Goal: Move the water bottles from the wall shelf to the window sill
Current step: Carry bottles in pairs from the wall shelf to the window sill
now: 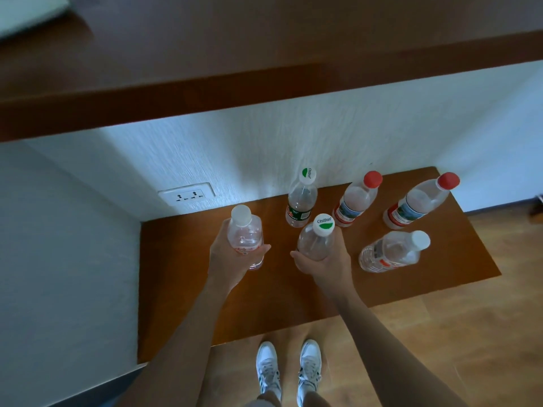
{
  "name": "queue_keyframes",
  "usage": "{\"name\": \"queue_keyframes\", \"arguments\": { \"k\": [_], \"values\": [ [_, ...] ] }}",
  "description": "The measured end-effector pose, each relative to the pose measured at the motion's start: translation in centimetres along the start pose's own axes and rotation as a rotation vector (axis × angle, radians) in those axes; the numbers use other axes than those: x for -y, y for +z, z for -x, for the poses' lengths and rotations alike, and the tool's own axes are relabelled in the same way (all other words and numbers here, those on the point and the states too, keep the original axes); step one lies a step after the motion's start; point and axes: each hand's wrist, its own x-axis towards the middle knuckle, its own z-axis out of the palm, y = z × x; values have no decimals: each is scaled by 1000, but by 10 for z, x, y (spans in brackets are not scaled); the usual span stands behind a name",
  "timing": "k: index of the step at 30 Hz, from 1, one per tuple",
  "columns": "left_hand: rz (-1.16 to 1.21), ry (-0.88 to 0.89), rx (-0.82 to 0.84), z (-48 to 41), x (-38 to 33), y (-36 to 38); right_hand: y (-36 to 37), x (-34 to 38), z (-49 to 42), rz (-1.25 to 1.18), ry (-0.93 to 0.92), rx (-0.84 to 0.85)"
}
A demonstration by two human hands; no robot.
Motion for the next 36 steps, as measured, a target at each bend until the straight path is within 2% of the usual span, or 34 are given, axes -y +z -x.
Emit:
{"name": "queue_keyframes", "arguments": {
  "k": [7, 13, 18, 22, 31, 36],
  "values": [
    [155, -46, -70, 7, -44, -12, -17, 50, 13, -44, -93, -50],
    [177, 19, -93, 24, -81, -16, -29, 71, 31, -98, -166, -105],
    [200, 14, -109, 31, -84, -27, -22, 85, 33, -113, -182, -74],
    [204, 15, -195, 35, -80, -42, -9, 96, 32, -118, -206, -30],
    [137, -86, -408, 68, -80, -77, 36, 116, 29, -40, -266, 249],
    [168, -117, -596, 111, -81, -90, 51, 131, 35, -62, -300, 519]
  ]
}}
